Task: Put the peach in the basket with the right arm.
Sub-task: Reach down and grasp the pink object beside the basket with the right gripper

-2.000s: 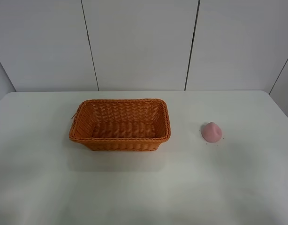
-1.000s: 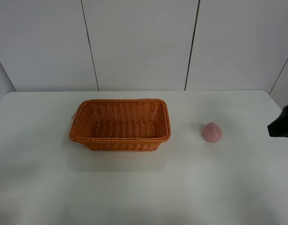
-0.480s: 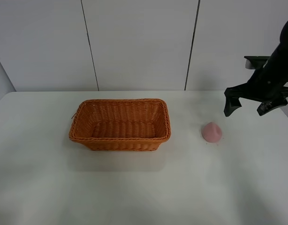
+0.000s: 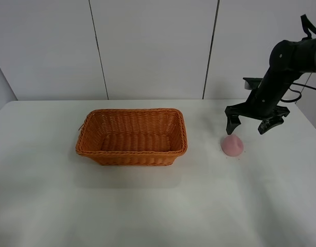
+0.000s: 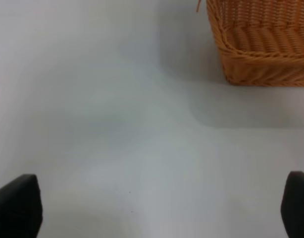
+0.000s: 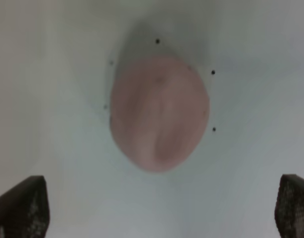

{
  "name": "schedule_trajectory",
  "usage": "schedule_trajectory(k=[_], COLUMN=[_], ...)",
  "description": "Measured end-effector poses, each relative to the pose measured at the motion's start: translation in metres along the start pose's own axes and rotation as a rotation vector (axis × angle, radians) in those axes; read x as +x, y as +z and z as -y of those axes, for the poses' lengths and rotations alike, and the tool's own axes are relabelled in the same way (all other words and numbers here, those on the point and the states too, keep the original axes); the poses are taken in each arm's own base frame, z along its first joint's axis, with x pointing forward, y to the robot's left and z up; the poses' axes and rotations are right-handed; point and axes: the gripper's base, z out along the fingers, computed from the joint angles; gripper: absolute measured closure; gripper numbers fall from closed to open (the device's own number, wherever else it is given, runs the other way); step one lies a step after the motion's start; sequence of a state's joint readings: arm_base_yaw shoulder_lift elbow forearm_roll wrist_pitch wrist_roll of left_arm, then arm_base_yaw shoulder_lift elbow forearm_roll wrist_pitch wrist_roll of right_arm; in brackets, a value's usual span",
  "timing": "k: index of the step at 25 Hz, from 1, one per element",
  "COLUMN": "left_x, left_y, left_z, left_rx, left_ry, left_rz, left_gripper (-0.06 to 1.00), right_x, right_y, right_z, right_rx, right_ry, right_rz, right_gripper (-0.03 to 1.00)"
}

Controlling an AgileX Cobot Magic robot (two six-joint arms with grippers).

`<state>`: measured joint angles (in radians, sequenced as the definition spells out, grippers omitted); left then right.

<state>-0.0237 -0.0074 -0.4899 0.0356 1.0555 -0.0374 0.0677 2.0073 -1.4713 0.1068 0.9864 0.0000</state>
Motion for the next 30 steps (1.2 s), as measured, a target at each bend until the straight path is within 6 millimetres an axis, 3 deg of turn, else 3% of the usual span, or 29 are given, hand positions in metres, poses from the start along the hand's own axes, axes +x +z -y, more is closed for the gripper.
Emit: schedule_trajectory(k=[13, 22, 25, 30], left_x=[0.0, 0.0, 0.0, 0.0], left_y=[0.0, 0.0, 0.0, 0.0], left_z=[0.0, 0.0, 0.0, 0.0], left_rx=[0.0, 0.0, 0.0, 0.0], left_ry=[0.0, 0.0, 0.0, 0.0], left_rz=[0.0, 0.0, 0.0, 0.0], left_gripper=[-0.05, -0.05, -0.05, -0.05], right_x=[-0.008, -0.007, -0.007, -0.007], right_y=[0.065, 0.078, 0.078, 0.077], right_z=[0.006, 0.007, 0.007, 0.006], right_rx=[0.007, 0.006, 0.006, 0.002], right_ry=[0.016, 0.021, 0.021, 0.025], right_rz=[-0.029, -0.044, -0.044, -0.046], right_gripper=[0.27, 0.28, 0.4, 0.85])
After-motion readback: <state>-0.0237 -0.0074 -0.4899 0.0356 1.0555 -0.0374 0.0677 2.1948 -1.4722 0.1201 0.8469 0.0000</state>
